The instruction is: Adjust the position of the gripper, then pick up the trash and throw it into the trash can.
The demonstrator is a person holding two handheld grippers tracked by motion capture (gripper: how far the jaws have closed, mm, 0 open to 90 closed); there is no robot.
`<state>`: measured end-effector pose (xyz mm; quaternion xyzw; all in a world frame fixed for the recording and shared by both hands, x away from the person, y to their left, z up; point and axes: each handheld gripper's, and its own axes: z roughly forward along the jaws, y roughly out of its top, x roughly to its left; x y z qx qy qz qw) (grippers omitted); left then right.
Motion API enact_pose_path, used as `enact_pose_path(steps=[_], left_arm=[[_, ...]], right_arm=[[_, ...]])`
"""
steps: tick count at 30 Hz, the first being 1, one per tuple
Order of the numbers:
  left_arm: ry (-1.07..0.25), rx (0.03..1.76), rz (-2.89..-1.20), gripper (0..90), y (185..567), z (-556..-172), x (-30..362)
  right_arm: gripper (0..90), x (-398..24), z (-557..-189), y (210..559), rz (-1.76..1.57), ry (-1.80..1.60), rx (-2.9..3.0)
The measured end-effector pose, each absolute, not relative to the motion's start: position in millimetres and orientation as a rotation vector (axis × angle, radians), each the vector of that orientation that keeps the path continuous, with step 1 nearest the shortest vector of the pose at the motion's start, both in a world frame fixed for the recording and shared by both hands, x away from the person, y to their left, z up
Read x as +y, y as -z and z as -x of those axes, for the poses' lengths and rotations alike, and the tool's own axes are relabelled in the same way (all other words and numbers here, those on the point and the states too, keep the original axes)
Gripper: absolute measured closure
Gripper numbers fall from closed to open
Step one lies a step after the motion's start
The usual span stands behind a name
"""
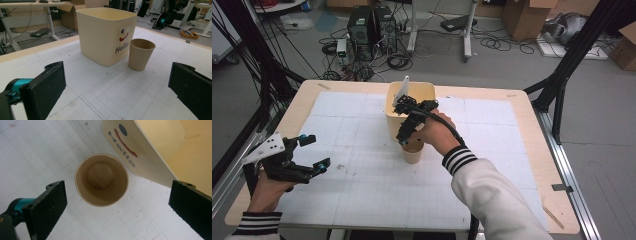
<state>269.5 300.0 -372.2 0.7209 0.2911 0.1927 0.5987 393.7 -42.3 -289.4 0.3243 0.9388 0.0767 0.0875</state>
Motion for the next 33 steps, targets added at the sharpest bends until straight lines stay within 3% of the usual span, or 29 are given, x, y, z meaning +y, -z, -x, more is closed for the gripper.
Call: enact_pose_path(steps=[33], left_arm=[[-0.444, 0.674, -1.671, 1.7, 371.7, -269.1, 300.0]], right_arm=[[0.5, -44.7, -393.6, 298.5, -1.001, -0.264, 2.804]])
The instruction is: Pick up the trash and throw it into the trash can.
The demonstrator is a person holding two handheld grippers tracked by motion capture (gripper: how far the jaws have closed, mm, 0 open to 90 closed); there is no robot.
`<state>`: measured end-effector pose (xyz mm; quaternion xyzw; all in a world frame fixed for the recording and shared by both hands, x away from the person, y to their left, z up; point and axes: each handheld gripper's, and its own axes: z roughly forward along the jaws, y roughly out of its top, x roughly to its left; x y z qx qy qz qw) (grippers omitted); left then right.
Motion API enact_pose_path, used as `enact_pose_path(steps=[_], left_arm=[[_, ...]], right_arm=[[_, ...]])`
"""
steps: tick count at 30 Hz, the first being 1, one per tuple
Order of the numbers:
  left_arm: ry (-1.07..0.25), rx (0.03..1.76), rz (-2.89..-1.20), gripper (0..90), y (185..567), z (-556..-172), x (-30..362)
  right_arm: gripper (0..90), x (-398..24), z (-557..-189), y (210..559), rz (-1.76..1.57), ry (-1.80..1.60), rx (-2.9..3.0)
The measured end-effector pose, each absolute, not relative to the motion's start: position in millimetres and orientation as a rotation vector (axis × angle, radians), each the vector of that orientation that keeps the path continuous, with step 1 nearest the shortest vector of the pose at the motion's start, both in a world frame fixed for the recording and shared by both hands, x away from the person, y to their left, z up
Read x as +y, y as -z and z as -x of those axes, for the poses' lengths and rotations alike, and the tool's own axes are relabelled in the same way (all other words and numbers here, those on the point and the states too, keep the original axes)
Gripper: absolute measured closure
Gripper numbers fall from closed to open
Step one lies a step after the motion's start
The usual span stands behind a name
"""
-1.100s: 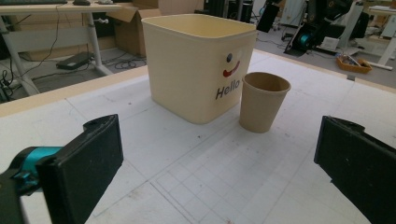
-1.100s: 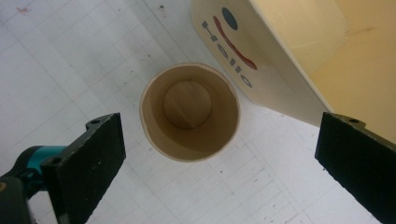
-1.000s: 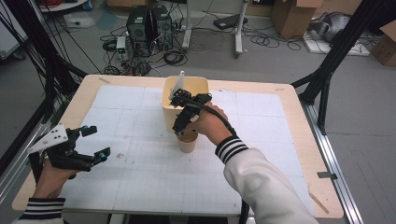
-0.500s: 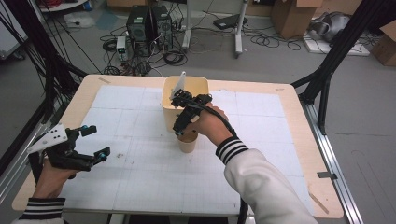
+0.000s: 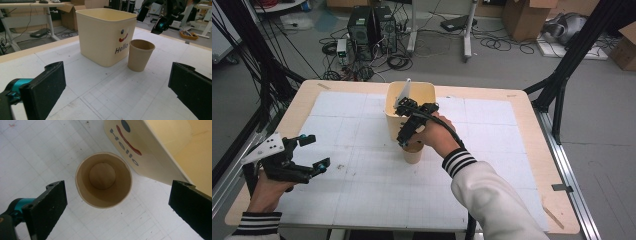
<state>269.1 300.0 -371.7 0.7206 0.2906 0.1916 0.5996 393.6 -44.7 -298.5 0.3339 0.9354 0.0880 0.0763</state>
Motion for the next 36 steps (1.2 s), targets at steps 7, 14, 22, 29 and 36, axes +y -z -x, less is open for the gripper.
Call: enact_pose_path(steps=[7, 14, 22, 29, 36], left_arm=[[-0.443, 0.674, -1.669, 1.8, 371.9, -269.2, 299.6], [-0.444, 0.671, -1.669, 1.8, 371.7, -269.1, 299.5], [-0.443, 0.67, -1.67, 1.7, 371.4, -268.8, 299.8], [-0.441, 0.671, -1.671, 1.8, 371.7, -268.6, 299.2], [-0.441, 0.673, -1.675, 1.7, 372.3, -269.2, 299.4]], right_arm=[[0.5, -47.5, -392.6, 305.9, -1.016, -0.277, 2.8], [0.5, -49.8, -389.0, 308.9, -1.021, -0.286, 2.8], [0.5, -48.0, -388.3, 309.7, -1.02, -0.283, 2.805], [0.5, -50.1, -387.1, 309.1, -1.003, -0.299, 2.815], [0.5, -51.3, -386.0, 310.2, -0.997, -0.306, 2.821]])
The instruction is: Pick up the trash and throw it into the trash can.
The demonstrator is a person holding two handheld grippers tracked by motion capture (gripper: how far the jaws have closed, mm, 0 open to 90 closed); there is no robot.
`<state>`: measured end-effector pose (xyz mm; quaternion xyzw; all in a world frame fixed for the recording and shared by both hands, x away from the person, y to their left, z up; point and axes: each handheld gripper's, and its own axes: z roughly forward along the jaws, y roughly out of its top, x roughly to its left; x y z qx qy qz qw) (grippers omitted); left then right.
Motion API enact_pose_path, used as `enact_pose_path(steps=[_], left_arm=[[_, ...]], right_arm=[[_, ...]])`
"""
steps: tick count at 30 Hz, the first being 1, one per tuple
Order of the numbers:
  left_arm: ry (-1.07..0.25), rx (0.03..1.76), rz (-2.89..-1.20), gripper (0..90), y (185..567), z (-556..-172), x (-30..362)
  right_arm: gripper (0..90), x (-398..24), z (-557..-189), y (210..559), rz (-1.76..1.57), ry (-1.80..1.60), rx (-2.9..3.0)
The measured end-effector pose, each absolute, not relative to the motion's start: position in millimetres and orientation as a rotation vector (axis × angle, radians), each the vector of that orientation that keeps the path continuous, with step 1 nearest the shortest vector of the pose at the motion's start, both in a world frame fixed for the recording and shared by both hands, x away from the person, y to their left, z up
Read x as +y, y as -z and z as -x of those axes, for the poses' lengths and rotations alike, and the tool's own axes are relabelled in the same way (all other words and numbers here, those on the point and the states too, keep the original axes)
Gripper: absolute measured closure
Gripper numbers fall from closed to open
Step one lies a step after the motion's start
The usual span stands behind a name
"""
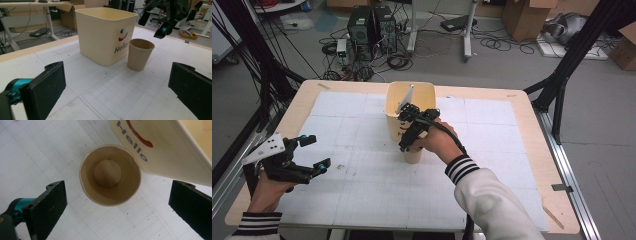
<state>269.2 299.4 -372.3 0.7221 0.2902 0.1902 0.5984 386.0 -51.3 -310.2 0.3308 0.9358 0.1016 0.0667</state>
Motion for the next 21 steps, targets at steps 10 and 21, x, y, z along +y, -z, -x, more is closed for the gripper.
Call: enact_pose_path(steps=[10, 21], left_arm=[[-0.439, 0.67, -1.671, 1.8, 372.1, -268.6, 299.5], [-0.437, 0.67, -1.67, 1.8, 372.1, -268.3, 299.1]], right_arm=[[0.5, -49.6, -385.2, 321.5, -1.001, -0.287, 2.839], [0.5, -52.2, -385.6, 327.8, -1.019, -0.295, 2.83]])
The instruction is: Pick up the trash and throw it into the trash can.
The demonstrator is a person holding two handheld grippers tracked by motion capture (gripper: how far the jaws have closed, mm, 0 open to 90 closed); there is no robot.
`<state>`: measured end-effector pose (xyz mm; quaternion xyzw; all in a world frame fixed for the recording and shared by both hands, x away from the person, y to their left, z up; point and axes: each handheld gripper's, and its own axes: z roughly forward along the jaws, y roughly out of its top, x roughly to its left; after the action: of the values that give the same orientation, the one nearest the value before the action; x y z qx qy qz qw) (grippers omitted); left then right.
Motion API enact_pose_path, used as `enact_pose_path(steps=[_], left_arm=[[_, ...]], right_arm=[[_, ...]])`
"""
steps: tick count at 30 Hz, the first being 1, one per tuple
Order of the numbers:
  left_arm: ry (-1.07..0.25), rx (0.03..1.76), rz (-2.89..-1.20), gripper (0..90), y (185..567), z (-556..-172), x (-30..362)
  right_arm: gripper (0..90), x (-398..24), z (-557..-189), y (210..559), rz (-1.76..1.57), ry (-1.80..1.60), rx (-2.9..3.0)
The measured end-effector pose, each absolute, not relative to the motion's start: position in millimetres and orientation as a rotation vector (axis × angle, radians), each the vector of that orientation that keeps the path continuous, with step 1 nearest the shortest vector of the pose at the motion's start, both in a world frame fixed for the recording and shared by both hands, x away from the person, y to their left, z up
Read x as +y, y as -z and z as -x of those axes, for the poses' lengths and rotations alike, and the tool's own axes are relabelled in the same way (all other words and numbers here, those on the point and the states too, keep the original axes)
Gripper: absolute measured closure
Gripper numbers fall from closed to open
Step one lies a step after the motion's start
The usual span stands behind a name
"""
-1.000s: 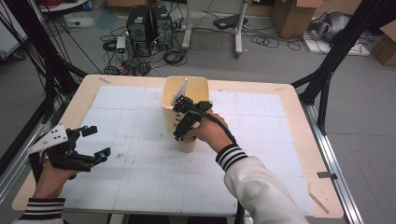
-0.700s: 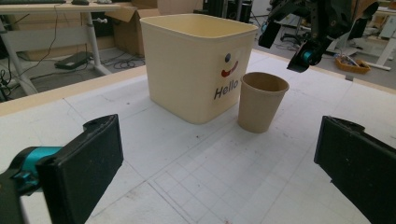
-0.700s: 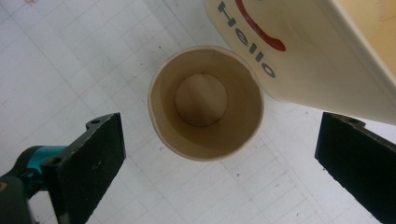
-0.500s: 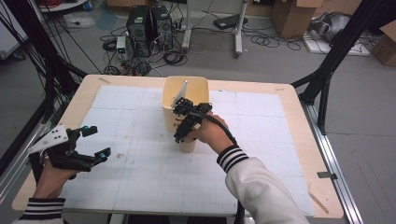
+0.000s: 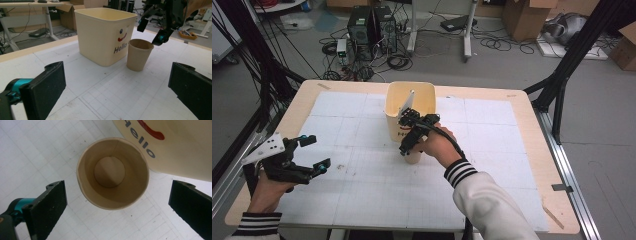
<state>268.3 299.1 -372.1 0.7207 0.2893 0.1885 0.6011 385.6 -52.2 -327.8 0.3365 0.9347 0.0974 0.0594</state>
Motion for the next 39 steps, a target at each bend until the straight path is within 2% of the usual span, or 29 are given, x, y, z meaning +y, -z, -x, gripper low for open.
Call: enact_pose_path(steps=[39], left_arm=[[-0.431, 0.663, -1.666, 1.8, 371.4, -266.9, 299.3]], right_arm=[[0.6, -52.1, -387.1, 353.8, -1.079, -0.353, 2.783]])
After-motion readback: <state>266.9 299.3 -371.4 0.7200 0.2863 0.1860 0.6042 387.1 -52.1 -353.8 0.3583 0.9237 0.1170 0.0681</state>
